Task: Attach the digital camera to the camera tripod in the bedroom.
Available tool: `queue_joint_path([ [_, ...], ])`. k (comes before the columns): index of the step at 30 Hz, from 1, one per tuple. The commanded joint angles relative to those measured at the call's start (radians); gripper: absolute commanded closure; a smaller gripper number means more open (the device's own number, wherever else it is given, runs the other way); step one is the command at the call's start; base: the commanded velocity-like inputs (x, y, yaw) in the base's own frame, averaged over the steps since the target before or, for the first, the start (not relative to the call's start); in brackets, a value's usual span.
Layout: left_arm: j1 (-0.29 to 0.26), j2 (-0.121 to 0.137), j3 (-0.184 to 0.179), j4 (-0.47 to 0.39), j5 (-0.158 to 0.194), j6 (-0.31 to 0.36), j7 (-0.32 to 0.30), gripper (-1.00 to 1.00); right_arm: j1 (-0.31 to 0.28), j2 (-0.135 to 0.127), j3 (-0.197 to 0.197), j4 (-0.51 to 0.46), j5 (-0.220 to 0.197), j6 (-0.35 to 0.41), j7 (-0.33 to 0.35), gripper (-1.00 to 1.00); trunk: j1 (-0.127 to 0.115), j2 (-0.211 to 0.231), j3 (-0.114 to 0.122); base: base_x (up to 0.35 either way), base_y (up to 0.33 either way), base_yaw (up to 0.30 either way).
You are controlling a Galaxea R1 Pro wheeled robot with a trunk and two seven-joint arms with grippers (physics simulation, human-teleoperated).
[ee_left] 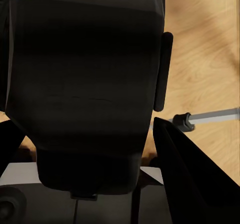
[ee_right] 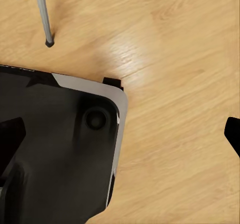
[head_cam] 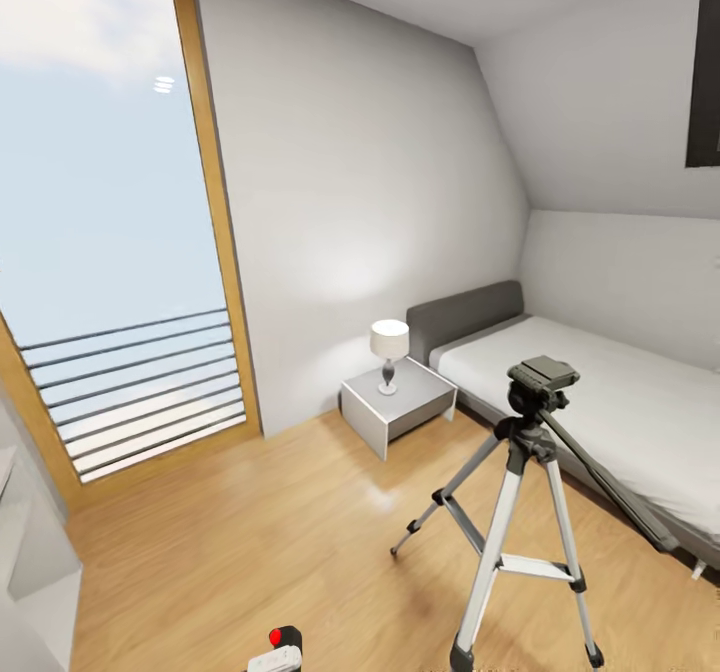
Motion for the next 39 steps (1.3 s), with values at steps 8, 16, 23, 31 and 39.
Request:
queue_joint_path([
  [8, 0.000, 0.001, -0.005, -0.005, 0.010, 0.003, 0.007, 1.00, 0.000, 0.000, -0.009, 0.001, 0.009, -0.003, 0.004, -1.00, 0.000, -0.001, 0.000, 0.000, 0.000, -0.233],
  [16, 0.000, 0.002, -0.004, -0.005, 0.012, 0.003, 0.007, 1.00, 0.000, 0.000, -0.009, 0.001, 0.009, -0.003, 0.004, -1.00, 0.000, -0.001, 0.000, 0.000, 0.000, -0.243],
  [23, 0.000, 0.002, -0.003, -0.005, 0.014, 0.003, 0.007, 1.00, 0.000, 0.000, -0.009, 0.001, 0.009, -0.003, 0.004, -1.00, 0.000, -0.001, 0.000, 0.000, 0.055, -0.225],
  [31, 0.000, 0.001, -0.003, -0.005, 0.015, 0.003, 0.007, 1.00, 0.000, -0.001, -0.009, 0.001, 0.009, -0.003, 0.004, -1.00, 0.000, -0.001, 0.000, 0.000, 0.261, -0.071],
  [39, 0.000, 0.002, -0.003, -0.005, 0.015, 0.003, 0.007, 1.00, 0.000, -0.001, -0.009, 0.001, 0.009, -0.003, 0.004, -1.00, 0.000, -0.001, 0.000, 0.000, 0.283, -0.008],
])
